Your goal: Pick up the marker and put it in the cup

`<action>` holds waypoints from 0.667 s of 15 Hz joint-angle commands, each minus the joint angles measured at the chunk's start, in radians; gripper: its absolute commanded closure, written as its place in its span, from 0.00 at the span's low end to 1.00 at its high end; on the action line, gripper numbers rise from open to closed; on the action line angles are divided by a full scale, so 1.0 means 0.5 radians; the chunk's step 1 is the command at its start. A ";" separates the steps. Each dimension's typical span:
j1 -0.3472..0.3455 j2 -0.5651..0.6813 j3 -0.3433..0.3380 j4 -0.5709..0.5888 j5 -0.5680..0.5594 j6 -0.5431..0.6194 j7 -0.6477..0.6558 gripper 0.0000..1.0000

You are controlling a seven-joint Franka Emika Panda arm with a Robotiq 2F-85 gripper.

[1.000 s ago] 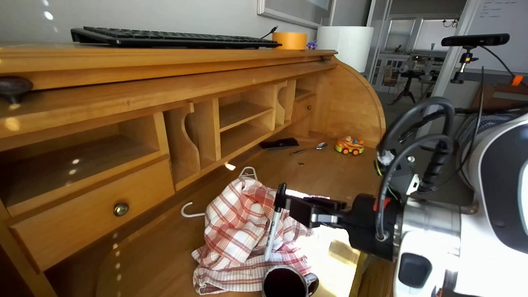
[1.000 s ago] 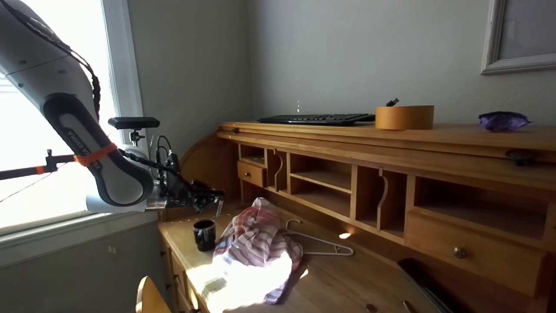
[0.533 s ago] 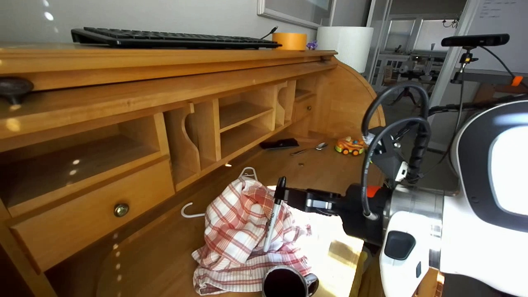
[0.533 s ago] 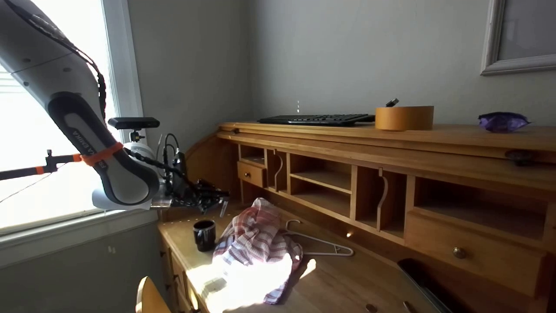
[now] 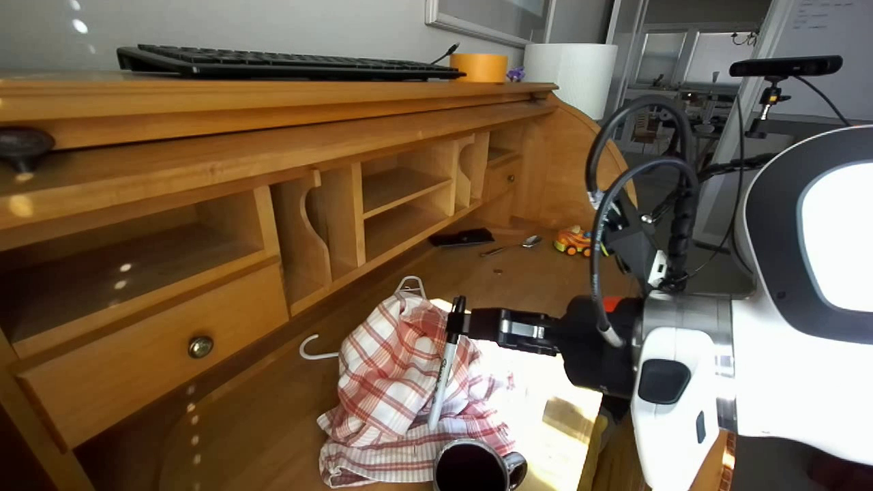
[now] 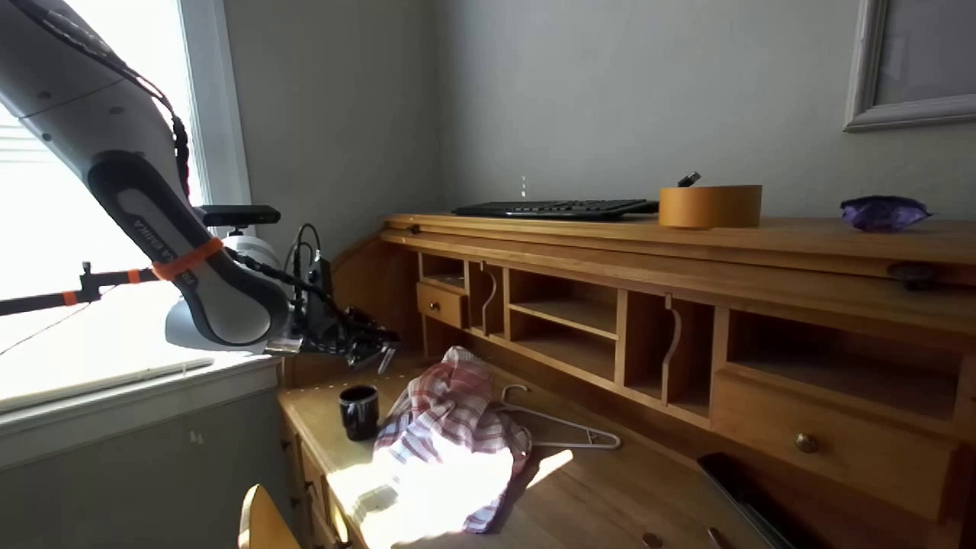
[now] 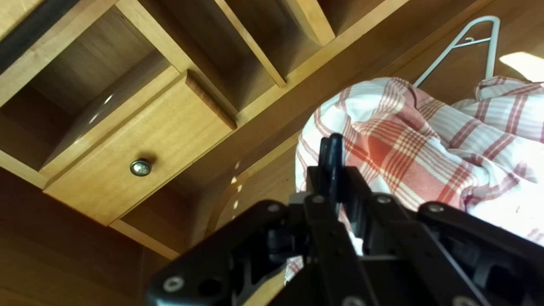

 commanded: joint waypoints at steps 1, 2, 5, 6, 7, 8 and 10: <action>-0.074 -0.051 0.054 0.008 0.006 0.225 -0.031 0.96; -0.074 -0.053 0.060 0.010 0.008 0.258 -0.051 0.96; -0.070 -0.055 0.071 0.011 0.006 0.327 -0.119 0.96; -0.070 -0.056 0.073 0.011 0.007 0.346 -0.141 0.96; -0.069 -0.056 0.074 0.013 0.007 0.364 -0.172 0.96; -0.067 -0.055 0.075 0.014 0.007 0.374 -0.199 0.96; -0.060 -0.056 0.080 0.013 0.007 0.373 -0.253 0.96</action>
